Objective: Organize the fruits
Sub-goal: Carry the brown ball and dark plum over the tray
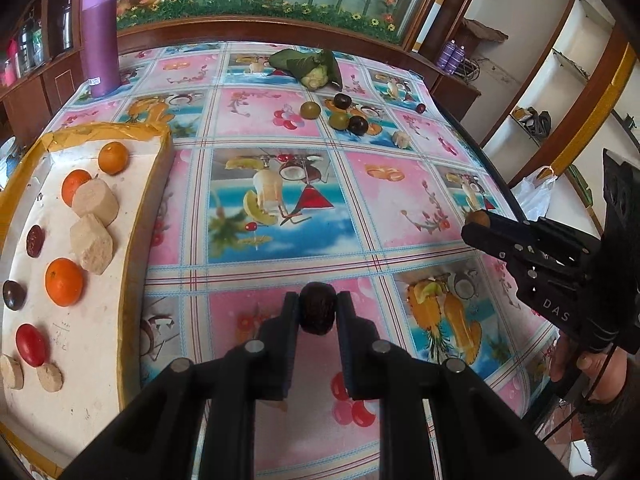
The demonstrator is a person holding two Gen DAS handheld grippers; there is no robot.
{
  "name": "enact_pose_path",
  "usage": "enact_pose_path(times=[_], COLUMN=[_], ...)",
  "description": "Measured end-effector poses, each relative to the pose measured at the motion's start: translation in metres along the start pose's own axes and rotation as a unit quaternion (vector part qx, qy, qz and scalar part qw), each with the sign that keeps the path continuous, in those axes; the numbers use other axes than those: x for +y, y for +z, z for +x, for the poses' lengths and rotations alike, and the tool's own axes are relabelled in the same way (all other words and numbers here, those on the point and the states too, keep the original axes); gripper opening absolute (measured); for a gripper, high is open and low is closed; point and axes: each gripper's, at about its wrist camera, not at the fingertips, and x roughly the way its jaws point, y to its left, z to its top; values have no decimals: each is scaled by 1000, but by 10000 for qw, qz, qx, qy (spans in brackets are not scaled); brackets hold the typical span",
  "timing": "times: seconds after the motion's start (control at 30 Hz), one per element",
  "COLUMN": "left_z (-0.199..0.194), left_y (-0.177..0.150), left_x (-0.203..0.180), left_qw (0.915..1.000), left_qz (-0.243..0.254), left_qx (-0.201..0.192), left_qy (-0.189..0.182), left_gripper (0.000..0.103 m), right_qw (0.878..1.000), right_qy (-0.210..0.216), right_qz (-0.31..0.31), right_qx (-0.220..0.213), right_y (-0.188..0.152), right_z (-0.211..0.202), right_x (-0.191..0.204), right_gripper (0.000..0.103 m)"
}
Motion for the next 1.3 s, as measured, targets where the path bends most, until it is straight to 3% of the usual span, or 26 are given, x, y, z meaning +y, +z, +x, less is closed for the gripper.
enact_pose_path(times=[0.37, 0.77, 1.3], left_z=[-23, -57, -104], left_y=[-11, -19, -37], left_x=[19, 66, 163], left_qw=[9997, 9967, 9824], left_qz=[-179, -623, -1381], left_qx=[-147, -400, -637], left_qy=[65, 342, 1088], left_gripper=[21, 21, 21], right_qw=[9995, 9967, 9865], right_qy=[266, 687, 1204], right_qz=[-69, -419, -1099], right_qx=[141, 137, 153], right_y=[-1, 24, 64], right_z=[9, 23, 43], right_x=[29, 77, 153], right_gripper=[21, 21, 21])
